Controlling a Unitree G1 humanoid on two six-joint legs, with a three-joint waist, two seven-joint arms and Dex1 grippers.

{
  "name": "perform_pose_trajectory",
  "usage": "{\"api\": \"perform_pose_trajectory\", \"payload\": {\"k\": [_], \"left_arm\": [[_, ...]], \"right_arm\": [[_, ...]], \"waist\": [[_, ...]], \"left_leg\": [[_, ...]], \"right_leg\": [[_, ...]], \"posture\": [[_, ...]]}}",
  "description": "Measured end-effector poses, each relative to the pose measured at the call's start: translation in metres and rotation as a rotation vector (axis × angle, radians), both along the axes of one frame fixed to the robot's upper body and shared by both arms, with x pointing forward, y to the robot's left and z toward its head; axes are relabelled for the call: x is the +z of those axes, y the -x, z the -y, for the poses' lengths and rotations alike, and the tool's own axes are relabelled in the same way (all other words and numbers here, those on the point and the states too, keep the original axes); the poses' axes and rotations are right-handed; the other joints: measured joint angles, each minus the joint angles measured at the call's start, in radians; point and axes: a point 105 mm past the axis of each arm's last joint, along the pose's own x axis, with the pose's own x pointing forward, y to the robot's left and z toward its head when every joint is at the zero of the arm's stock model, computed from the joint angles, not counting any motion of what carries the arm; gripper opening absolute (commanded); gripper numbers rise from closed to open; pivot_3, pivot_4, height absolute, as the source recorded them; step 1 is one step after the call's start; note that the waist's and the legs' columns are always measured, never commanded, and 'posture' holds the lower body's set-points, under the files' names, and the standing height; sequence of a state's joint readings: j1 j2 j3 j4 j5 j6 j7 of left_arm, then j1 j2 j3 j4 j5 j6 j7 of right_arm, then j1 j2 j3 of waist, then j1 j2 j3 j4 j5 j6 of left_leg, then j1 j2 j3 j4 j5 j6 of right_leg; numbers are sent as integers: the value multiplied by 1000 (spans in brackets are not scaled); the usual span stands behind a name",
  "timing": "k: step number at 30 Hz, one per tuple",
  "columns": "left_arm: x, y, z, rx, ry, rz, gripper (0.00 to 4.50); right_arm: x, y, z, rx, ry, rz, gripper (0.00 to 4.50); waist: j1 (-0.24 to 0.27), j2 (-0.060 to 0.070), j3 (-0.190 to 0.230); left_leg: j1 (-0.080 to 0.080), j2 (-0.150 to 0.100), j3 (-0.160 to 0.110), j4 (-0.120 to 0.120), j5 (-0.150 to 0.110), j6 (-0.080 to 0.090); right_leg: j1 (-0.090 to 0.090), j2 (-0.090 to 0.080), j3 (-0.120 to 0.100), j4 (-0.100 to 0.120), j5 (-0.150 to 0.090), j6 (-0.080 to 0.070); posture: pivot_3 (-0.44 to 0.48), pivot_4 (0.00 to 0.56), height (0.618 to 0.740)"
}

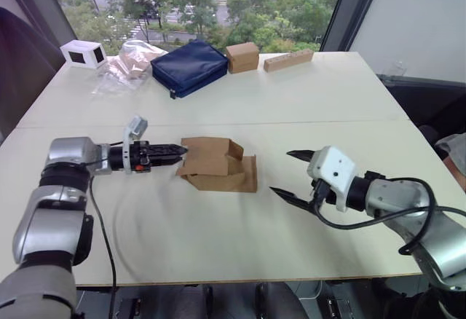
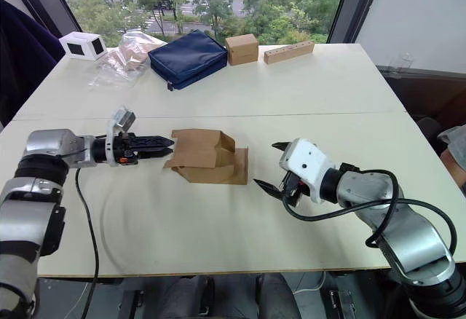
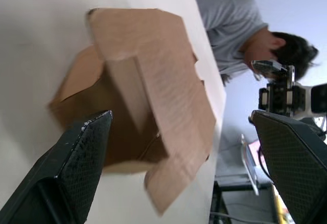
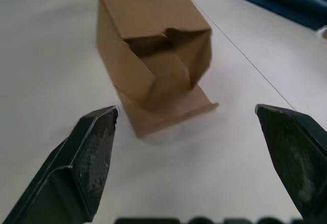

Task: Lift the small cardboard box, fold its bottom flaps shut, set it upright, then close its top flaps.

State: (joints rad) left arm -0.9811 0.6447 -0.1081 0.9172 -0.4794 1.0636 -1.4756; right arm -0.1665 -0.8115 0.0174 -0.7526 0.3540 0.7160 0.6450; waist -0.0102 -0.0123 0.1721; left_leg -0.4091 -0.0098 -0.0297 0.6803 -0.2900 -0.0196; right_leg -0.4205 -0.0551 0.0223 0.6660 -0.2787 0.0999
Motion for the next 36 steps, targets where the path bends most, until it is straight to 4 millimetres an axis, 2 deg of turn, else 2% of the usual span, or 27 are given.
{"api": "perform_pose_trajectory", "payload": {"k": [9,13,16,17,18,26,33,36], "left_arm": [[-8,-6,25,-72,-8,2,4500],[-10,-5,27,-97,-8,16,4500],[-8,-3,28,-125,0,29,3803],[-8,-3,27,-120,5,24,3294],[-9,-3,28,-118,7,21,3043],[-7,-5,31,-116,28,22,50],[-3,-6,33,-112,62,32,50],[5,-9,29,-104,68,93,50]], "right_arm": [[-13,3,7,-70,5,-18,4466],[-16,5,8,-81,11,-9,4466],[-19,5,11,-102,23,-7,4500],[-18,5,11,-106,23,-1,4500],[-18,5,11,-106,21,1,4500],[-17,3,10,-114,19,21,4500],[-15,3,6,-108,-15,23,4500],[-3,0,0,-124,-192,10,4500]], "waist": [[-2,0,0],[-3,0,0],[-2,0,0],[-2,0,0],[-2,0,0],[-1,0,0],[-2,0,0],[-2,-1,0]], "left_leg": [[0,0,0,1,-1,2],[0,0,0,1,-1,2],[0,0,0,1,-1,2],[0,0,0,1,-1,2],[0,0,0,1,-1,2],[0,0,0,2,-1,2],[0,0,0,2,-1,2],[0,2,0,2,-1,2]], "right_leg": [[0,0,1,0,0,0],[0,0,1,0,0,0],[0,0,1,0,0,0],[0,0,1,0,0,0],[0,0,1,0,0,0],[0,0,1,0,0,0],[0,0,0,0,0,0],[0,0,0,1,0,0]], "posture": [[0,150,740],[0,150,740],[0,150,740],[0,150,740],[0,150,740],[0,150,740],[0,150,740],[0,150,740]]}}
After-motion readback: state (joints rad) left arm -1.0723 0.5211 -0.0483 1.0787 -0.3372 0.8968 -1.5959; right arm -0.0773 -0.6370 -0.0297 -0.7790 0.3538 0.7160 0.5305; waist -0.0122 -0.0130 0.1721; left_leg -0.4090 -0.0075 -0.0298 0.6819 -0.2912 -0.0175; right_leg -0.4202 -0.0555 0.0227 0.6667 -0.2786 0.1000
